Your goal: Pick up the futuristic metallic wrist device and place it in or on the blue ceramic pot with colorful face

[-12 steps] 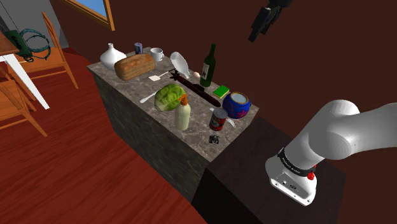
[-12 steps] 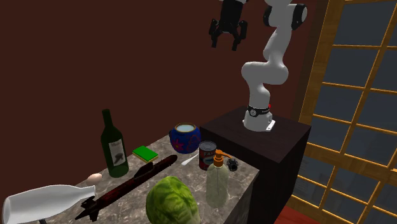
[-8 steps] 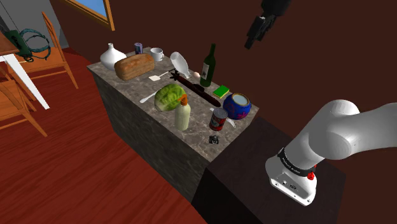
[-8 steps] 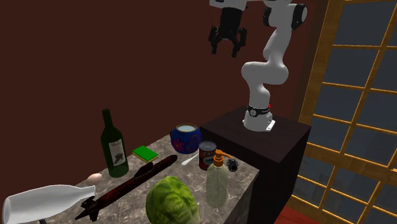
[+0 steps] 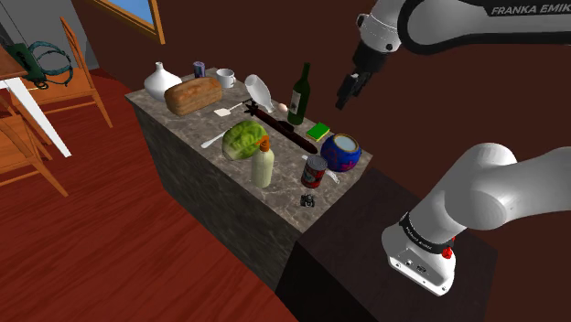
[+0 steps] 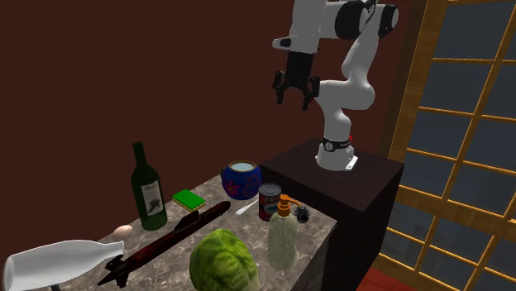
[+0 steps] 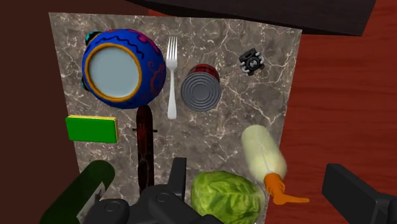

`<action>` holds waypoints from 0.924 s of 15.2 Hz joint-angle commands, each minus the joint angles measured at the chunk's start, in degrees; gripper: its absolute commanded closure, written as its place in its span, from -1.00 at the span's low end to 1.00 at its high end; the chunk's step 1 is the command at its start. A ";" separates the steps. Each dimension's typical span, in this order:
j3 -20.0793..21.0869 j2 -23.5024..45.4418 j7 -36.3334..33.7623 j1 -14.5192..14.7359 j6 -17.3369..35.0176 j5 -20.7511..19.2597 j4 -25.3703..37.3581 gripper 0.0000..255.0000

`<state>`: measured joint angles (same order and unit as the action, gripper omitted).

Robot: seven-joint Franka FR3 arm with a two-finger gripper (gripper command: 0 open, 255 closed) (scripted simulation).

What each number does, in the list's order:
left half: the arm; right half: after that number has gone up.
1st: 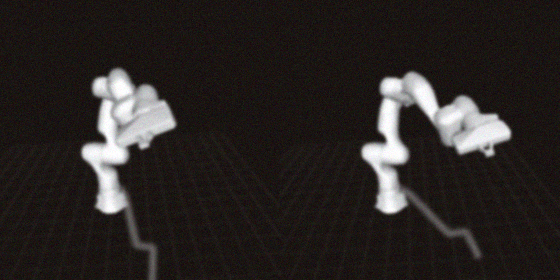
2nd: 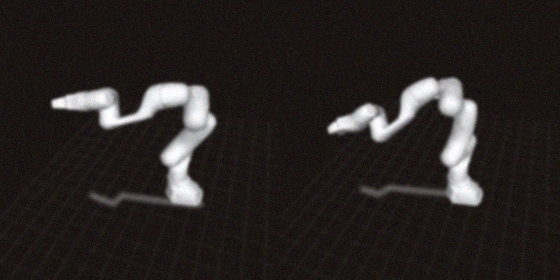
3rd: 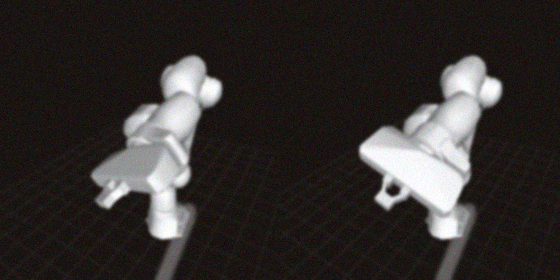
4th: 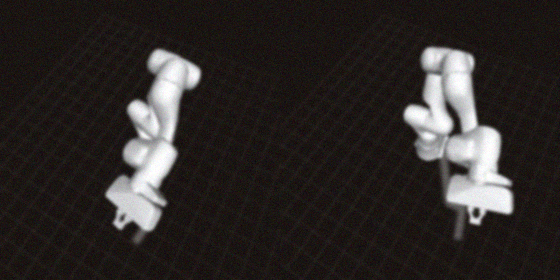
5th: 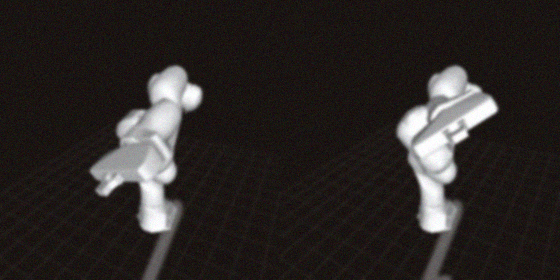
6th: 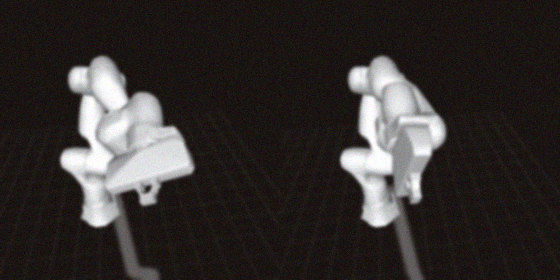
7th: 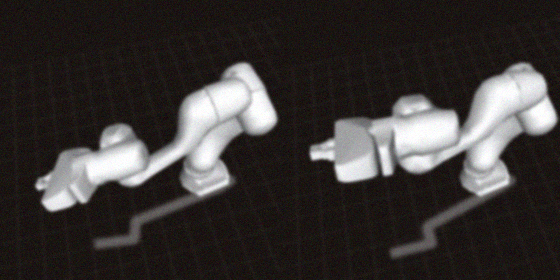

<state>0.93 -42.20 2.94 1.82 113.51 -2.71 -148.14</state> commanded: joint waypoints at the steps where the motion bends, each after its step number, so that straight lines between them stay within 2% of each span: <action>1: 0.24 0.55 -0.38 0.29 3.42 0.30 -3.38 -1.00; 8: 1.03 6.98 -1.55 1.30 16.92 1.26 -12.43 -1.00; 14: 1.96 17.29 -2.64 2.22 30.67 2.08 -17.53 -1.00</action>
<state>3.14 -26.77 -0.05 4.23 141.48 -0.53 -164.71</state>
